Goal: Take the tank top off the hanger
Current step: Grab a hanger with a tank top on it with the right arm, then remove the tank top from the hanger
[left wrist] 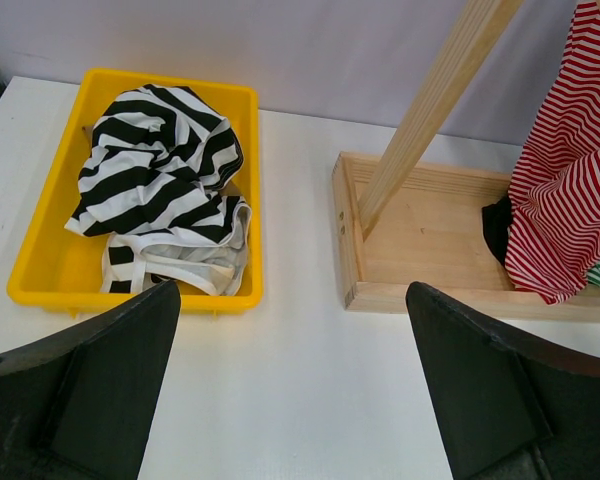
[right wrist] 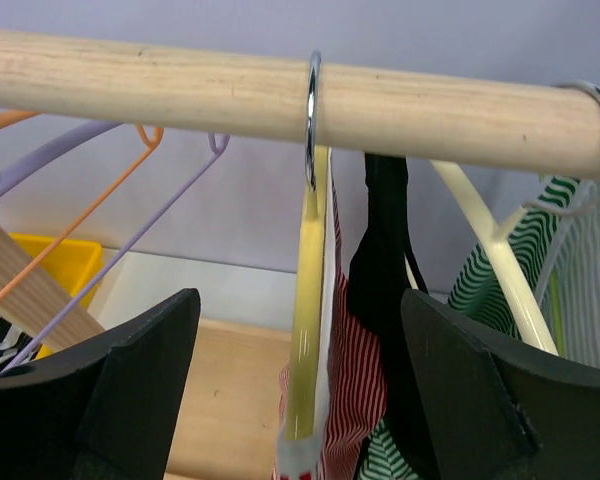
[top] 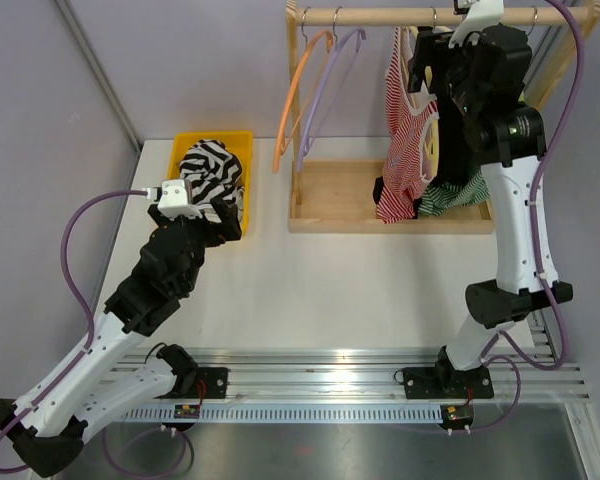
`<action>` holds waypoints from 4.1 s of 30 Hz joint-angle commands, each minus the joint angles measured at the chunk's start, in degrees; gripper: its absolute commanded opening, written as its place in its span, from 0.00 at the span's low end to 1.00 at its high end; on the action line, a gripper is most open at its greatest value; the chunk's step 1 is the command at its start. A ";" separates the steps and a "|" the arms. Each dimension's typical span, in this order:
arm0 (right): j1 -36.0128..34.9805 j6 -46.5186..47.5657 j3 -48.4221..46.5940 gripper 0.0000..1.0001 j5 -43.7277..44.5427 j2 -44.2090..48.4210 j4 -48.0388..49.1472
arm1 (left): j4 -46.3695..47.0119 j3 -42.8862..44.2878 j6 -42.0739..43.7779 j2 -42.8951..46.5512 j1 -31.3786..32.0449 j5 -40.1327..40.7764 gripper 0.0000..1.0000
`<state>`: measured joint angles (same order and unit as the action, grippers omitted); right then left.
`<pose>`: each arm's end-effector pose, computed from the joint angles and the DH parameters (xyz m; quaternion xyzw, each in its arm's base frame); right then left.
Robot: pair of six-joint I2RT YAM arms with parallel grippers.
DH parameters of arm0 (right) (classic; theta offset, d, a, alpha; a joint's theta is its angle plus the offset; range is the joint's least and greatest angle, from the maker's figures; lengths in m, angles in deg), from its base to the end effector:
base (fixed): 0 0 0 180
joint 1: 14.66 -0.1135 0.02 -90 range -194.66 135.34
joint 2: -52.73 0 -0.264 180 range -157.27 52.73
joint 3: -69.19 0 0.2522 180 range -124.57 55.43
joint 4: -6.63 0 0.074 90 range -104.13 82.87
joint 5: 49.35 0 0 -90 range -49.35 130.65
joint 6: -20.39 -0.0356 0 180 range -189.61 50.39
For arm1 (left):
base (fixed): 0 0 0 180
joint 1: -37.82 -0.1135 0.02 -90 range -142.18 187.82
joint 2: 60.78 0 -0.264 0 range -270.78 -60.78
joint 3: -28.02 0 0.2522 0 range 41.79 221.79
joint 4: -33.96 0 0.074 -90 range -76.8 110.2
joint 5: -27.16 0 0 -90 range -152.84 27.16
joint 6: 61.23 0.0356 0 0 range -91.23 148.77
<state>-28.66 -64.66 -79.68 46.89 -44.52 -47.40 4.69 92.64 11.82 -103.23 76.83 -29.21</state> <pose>0.3106 0.0735 0.5685 -0.0815 0.7171 0.0154 0.6920 0.1380 -0.0864 0.3740 -0.0507 0.7409 -0.1058 0.6613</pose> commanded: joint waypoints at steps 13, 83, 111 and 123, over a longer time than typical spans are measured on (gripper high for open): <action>3.36 -0.12 -14.40 0.50 -9.14 -13.49 -0.42 | 1.53 -0.05 0.25 1.06 0.20 1.00 0.99; -7.18 -11.81 51.94 0.00 -24.87 51.20 -2.53 | 6.80 -2.34 -6.25 1.07 2.04 -17.70 0.99; -8.94 -13.56 71.74 0.00 -30.41 58.05 6.61 | 26.49 7.77 -3.09 -28.29 19.97 -9.37 0.95; -8.94 -13.74 72.35 0.00 -30.50 58.84 6.70 | 26.14 10.23 -1.07 -32.69 19.97 -4.54 0.35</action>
<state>-37.03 -77.56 -7.11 17.58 13.73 -45.19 27.23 99.63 10.07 -135.82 96.74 -36.36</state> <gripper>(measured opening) 0.180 0.400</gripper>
